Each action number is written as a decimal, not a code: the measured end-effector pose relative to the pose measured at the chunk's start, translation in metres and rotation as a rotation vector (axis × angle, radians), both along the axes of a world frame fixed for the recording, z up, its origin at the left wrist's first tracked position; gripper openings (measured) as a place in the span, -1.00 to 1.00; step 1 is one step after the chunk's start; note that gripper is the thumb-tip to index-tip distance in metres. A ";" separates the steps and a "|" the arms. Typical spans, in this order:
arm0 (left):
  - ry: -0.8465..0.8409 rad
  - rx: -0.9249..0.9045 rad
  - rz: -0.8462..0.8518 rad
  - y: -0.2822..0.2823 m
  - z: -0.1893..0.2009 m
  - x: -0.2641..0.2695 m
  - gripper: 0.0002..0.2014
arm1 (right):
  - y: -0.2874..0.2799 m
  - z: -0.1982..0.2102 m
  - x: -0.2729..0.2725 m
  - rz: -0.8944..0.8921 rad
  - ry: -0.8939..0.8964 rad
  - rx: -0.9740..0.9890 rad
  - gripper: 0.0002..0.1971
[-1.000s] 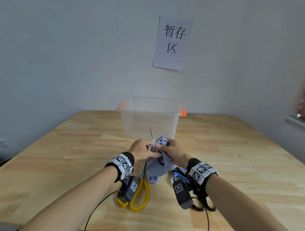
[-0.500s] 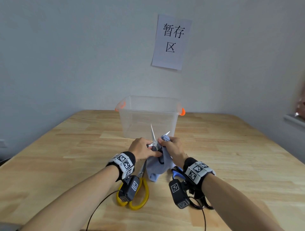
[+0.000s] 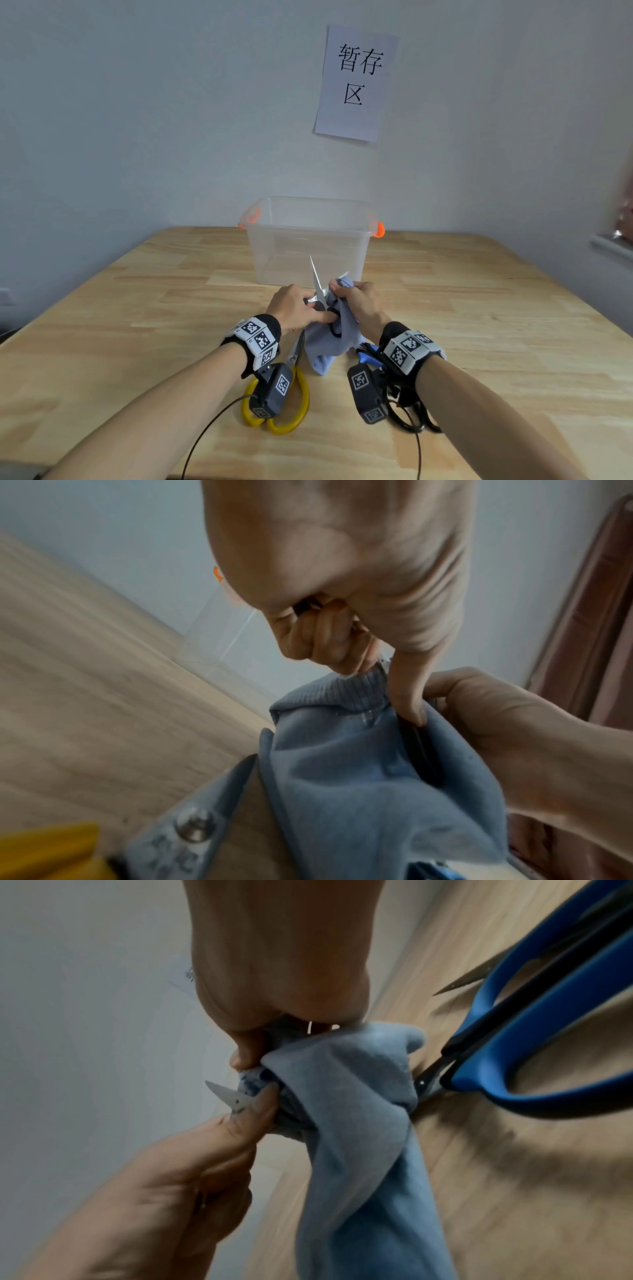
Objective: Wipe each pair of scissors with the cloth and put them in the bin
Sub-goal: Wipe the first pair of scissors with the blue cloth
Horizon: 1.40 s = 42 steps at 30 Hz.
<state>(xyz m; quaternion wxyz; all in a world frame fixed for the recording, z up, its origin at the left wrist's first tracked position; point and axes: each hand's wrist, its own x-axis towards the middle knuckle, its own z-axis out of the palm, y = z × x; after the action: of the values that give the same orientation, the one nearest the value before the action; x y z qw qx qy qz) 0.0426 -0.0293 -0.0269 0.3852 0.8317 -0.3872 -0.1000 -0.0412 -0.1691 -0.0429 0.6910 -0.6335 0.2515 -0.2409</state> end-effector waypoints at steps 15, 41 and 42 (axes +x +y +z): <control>0.011 0.035 0.040 0.000 -0.001 0.004 -0.44 | 0.013 -0.006 0.001 0.048 0.178 -0.204 -0.66; 0.000 0.029 0.034 0.003 -0.002 0.001 -0.38 | 0.009 0.008 0.001 -0.052 0.174 -0.282 -0.71; -0.001 0.026 0.041 0.005 -0.001 0.001 -0.38 | 0.010 0.006 0.001 -0.033 0.198 -0.303 -0.71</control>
<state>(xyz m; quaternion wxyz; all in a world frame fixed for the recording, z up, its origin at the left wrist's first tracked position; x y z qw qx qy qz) 0.0440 -0.0242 -0.0280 0.3758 0.8445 -0.3691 -0.0966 -0.0398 -0.1589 -0.0368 0.5556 -0.7466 0.2896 -0.2238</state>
